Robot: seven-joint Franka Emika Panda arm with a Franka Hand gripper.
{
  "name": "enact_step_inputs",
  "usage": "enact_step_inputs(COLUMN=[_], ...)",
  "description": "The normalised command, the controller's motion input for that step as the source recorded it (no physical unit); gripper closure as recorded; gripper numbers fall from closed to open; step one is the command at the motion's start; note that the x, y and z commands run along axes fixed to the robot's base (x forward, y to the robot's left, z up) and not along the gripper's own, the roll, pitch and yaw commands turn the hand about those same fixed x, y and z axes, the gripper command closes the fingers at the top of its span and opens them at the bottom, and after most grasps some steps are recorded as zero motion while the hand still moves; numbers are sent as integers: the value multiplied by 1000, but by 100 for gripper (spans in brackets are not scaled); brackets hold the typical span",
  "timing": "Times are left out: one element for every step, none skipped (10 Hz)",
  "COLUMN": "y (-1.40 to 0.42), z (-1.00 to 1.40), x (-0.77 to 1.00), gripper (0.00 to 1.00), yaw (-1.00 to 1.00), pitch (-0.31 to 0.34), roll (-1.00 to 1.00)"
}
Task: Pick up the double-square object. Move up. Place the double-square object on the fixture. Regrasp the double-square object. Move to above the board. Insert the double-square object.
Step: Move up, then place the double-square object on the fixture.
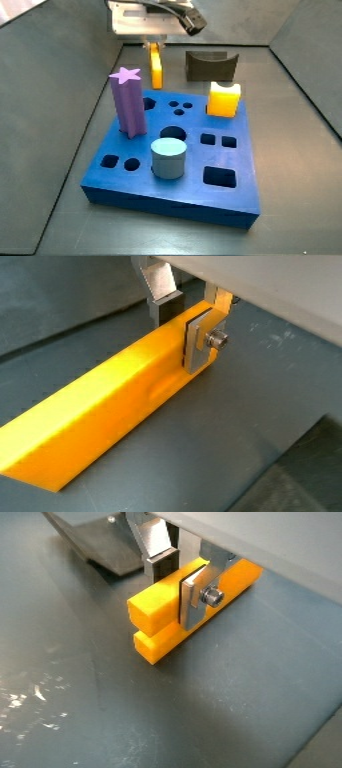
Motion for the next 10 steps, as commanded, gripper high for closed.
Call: enact_step_inputs(y=[50,23,12,0,0,0,-3,-6,-8,-11], z=[759,545,443,233,1000,1000,1000,1000,1000,977], x=[-32,-22,-18,-19,0,5,-2,-7,-10,-9], gripper=[100,100,100,100,100,100,100,100,100,100], yaw=[28,20,16,13,0,-2,-2,1,3,5], pitch=[24,34,36,26,0,-1,11,19,22,25], roll=[-2,-19,-25,-36,0,-4,-10,-23,-30,-43])
